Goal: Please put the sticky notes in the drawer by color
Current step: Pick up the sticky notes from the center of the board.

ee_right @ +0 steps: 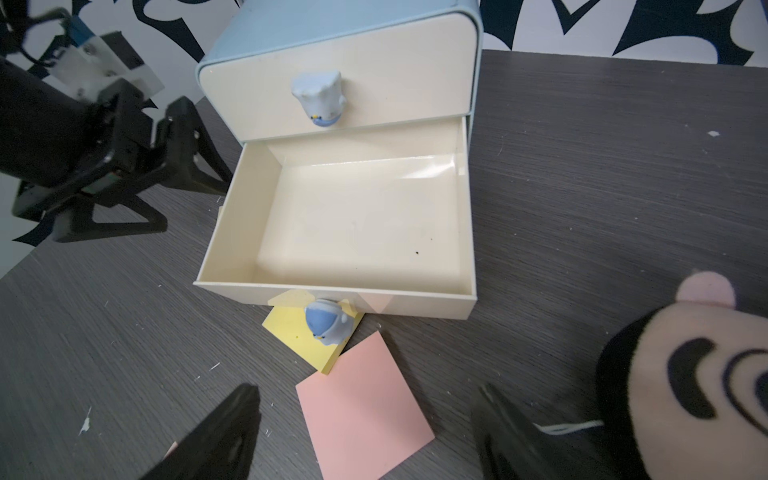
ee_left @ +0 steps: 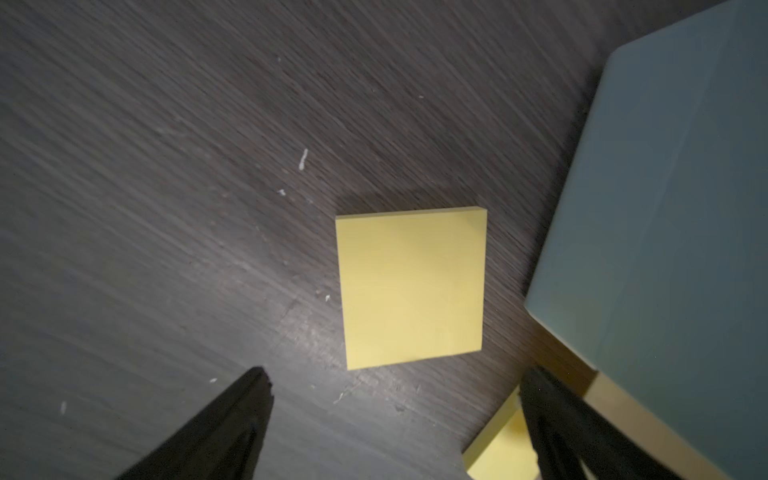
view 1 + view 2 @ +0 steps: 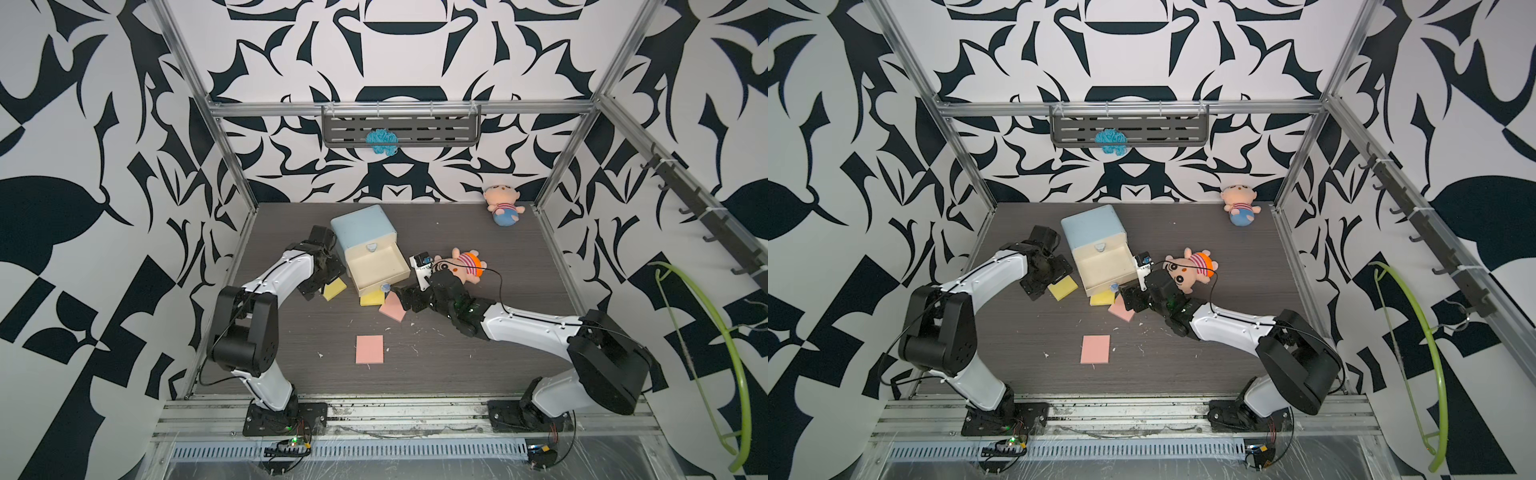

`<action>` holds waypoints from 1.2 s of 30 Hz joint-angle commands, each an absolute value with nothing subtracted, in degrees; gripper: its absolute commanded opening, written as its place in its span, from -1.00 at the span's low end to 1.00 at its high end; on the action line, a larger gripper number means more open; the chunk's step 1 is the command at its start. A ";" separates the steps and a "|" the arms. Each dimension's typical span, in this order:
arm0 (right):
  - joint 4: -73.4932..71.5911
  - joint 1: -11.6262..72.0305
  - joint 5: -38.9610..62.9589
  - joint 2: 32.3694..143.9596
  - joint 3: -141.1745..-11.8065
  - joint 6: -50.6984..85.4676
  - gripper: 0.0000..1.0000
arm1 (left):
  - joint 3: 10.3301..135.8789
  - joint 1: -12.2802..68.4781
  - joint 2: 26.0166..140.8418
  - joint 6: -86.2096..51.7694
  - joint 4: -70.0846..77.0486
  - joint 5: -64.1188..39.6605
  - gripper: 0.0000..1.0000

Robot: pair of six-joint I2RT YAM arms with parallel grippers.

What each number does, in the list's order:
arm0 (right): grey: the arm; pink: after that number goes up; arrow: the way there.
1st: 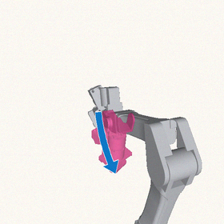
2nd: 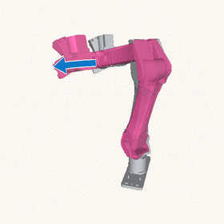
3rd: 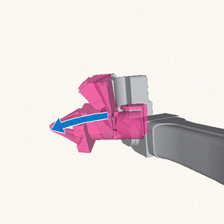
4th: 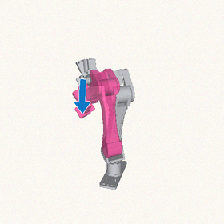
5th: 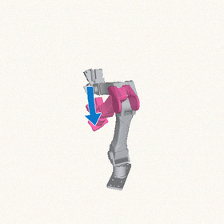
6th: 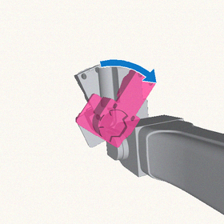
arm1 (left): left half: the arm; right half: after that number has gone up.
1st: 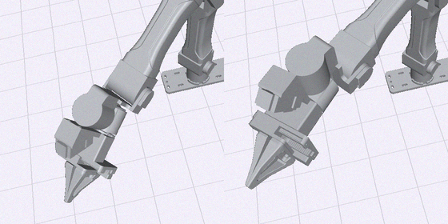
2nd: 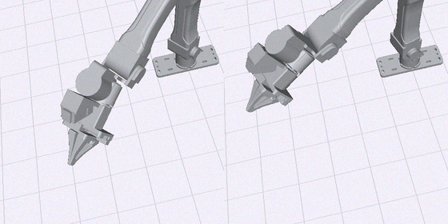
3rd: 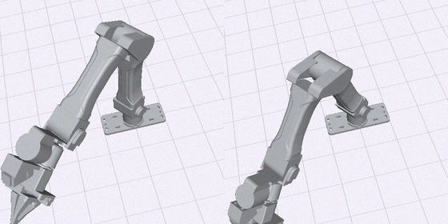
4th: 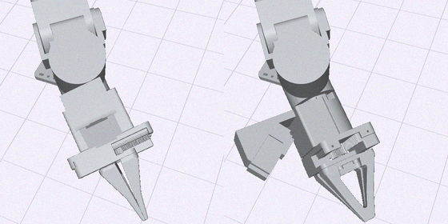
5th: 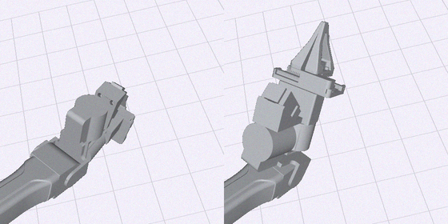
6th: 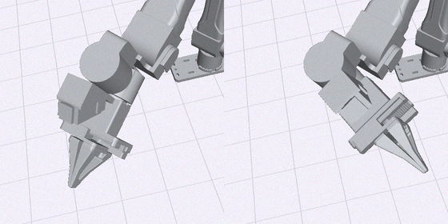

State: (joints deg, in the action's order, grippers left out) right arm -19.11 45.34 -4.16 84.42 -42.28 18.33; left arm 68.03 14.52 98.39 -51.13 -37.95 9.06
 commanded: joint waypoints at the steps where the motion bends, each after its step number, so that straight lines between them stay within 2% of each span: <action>1: -20.96 44.92 -5.43 82.22 -41.67 19.18 0.68 | 70.37 14.59 101.79 -50.03 -39.29 8.71 0.99; 9: -21.44 44.60 -5.28 82.62 -41.22 19.43 0.67 | 71.93 14.50 107.17 -47.00 -37.17 5.45 0.99; 19: -21.57 44.51 -5.01 83.21 -41.36 19.42 0.67 | 74.14 14.16 111.61 -44.82 -43.31 10.21 0.99; 30: -21.70 44.56 -4.48 83.85 -41.66 19.43 0.66 | 67.90 12.50 107.14 -46.14 -42.18 12.11 0.99; 36: -21.62 44.56 -3.98 84.34 -42.28 19.51 0.65 | 68.14 12.49 108.87 -46.27 -41.09 10.31 0.94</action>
